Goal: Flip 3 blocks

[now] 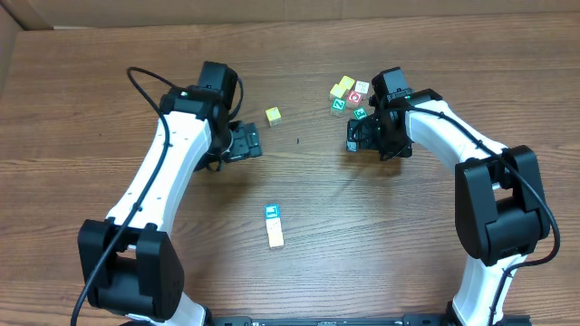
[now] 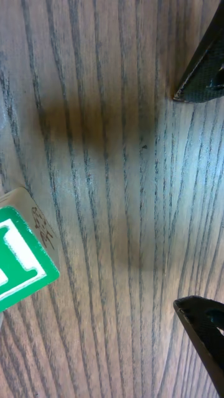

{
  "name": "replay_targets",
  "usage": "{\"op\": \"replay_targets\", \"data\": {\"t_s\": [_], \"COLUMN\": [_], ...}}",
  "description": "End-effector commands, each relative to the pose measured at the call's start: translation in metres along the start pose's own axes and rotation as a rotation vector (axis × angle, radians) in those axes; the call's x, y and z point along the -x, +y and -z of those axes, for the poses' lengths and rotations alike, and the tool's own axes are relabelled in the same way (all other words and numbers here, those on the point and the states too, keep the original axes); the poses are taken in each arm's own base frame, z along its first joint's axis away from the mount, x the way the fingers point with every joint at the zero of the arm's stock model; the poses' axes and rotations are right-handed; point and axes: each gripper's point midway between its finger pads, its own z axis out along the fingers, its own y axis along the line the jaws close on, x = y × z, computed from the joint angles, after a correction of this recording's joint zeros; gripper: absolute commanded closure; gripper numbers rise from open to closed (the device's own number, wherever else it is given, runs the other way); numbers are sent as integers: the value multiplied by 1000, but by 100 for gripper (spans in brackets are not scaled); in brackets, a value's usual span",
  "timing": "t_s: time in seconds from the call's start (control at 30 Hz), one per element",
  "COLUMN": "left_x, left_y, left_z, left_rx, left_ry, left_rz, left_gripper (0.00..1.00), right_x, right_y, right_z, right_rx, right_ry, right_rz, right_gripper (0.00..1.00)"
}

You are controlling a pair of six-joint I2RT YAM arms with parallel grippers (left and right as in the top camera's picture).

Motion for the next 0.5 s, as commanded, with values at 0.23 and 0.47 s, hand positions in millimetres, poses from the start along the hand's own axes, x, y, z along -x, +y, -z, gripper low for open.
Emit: {"op": "replay_targets", "data": {"t_s": [0.23, 0.47], "left_x": [10, 10], "left_y": [6, 6], "left_z": [2, 2], "left_rx": [35, 35], "left_ry": [-41, -40], "left_rz": [8, 7], "left_gripper": [0, 0], "right_x": [2, 2], "right_y": [-1, -1], "right_z": [1, 1], "right_rx": [1, 1], "right_ry": [-6, -6], "right_rz": [-2, -2], "right_gripper": [0, 0]}}
